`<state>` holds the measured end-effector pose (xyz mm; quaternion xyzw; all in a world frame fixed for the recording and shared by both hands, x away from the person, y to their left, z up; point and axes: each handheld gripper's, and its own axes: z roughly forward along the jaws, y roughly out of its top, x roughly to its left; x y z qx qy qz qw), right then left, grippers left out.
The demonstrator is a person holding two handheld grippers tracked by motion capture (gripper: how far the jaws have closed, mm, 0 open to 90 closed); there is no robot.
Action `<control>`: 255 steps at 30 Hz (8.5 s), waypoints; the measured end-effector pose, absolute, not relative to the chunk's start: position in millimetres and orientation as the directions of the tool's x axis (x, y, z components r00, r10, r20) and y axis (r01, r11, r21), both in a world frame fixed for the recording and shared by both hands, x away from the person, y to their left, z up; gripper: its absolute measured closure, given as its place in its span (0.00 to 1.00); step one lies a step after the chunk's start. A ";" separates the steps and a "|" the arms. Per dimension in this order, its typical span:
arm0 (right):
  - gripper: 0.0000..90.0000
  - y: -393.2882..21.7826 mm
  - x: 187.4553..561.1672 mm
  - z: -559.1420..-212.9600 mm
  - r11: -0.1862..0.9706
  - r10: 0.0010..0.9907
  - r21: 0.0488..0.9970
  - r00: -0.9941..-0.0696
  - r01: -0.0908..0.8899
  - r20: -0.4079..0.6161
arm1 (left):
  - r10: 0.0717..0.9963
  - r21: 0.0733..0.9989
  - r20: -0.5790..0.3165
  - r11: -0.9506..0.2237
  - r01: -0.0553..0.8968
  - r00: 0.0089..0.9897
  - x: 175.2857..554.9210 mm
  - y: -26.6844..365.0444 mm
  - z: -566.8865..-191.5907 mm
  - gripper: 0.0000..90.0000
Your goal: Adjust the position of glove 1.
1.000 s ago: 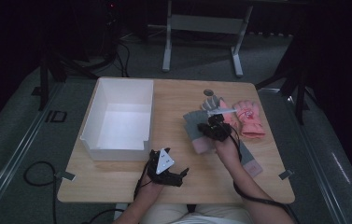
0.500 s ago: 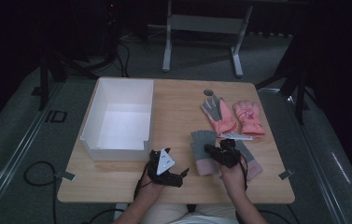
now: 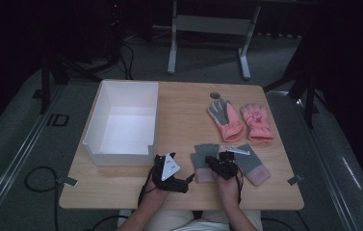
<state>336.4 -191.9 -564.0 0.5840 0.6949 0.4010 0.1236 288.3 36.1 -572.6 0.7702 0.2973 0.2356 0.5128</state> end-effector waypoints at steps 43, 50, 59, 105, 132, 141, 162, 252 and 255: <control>0.82 -344.1 362.3 -544.5 0.562 0.722 0.621 -0.690 0.546 -0.046 | 0.686 0.927 0.074 -0.315 0.204 0.724 286.7 36.1 -572.6 0.00; 0.91 -342.9 360.6 -544.3 0.535 0.746 0.630 -0.665 0.563 -0.039 | 0.691 0.929 0.060 -0.303 0.214 0.720 287.5 36.6 -572.7 0.00; 0.94 -339.1 336.4 -499.0 0.333 0.858 0.720 -0.513 0.609 0.036 | 0.696 0.924 0.081 -0.321 0.208 0.713 286.6 34.6 -572.6 0.00; 0.66 -331.9 331.9 -529.3 0.249 0.916 0.707 -0.397 0.661 0.048 | 0.689 0.924 0.090 -0.327 0.198 0.719 286.0 34.2 -572.7 0.00; 0.66 -334.3 357.8 -534.1 0.607 0.714 0.517 -0.699 0.604 -0.022 | 0.690 0.923 0.094 -0.331 0.197 0.718 285.7 33.2 -572.8 0.00; 0.92 -333.5 355.2 -535.3 0.548 0.763 0.538 -0.646 0.641 -0.009 | 0.691 0.923 0.092 -0.329 0.199 0.716 285.8 33.3 -572.7 0.00; 0.94 -255.8 352.4 -470.1 0.527 0.721 0.642 -0.693 0.556 0.009 | 0.692 0.923 0.099 -0.332 0.193 0.716 285.1 33.1 -572.8 0.00; 0.58 -229.7 420.8 -544.4 0.392 0.791 0.575 -0.582 0.718 0.188 | 0.171 0.605 0.405 -0.787 -0.123 0.898 302.0 -41.0 -560.4 0.45; 0.60 -230.3 420.7 -546.1 0.369 0.792 0.575 -0.571 0.730 0.216 | 0.165 0.608 0.381 -0.786 -0.112 0.910 307.6 -38.9 -559.8 0.51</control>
